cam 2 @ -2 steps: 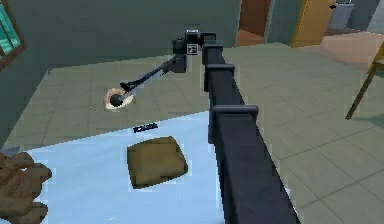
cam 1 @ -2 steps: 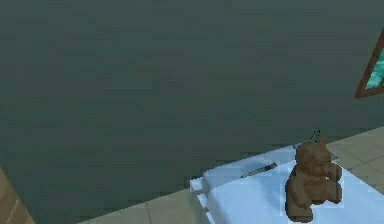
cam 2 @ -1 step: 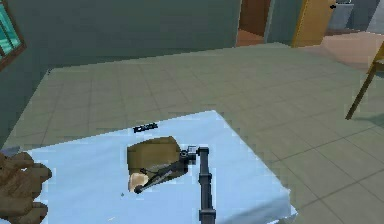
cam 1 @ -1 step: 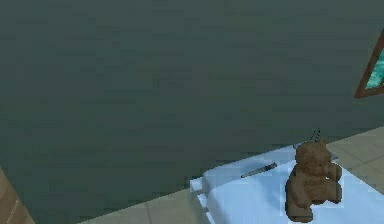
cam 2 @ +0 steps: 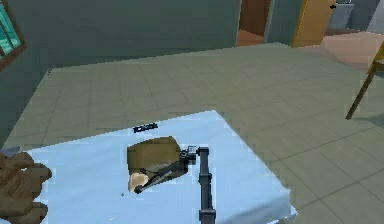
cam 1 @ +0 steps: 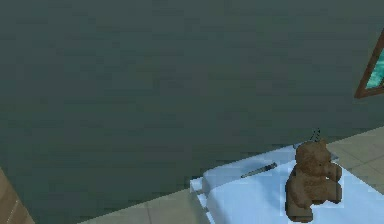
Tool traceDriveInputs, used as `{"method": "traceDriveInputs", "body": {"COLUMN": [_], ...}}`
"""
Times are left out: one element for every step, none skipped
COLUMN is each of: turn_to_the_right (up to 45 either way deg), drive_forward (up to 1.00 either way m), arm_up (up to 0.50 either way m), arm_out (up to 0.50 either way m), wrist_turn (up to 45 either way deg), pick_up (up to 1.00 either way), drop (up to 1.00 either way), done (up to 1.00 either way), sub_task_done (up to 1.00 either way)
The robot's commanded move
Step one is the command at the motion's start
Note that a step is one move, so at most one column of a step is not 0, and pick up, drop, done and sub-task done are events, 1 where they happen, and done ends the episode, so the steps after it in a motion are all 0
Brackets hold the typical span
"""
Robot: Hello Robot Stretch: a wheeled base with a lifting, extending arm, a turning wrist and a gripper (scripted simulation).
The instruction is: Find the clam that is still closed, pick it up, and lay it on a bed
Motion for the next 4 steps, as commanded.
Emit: {"method": "traceDriveInputs", "body": {"turn_to_the_right": [0.0,0.0,0.0,0.0], "drive_forward": [0.00,0.00,0.00,0.00], "arm_up": [0.00,0.10,0.00,0.00], "arm_out": [0.00,0.00,-0.08,0.00], "wrist_turn": [0.0,0.0,0.0,0.0], "pick_up": [0.00,0.00,0.00,0.00], "drop": [1.00,0.00,0.00,0.00], "done": [0.00,0.00,0.00,1.00], "sub_task_done": [0.00,0.00,0.00,0.00]}}
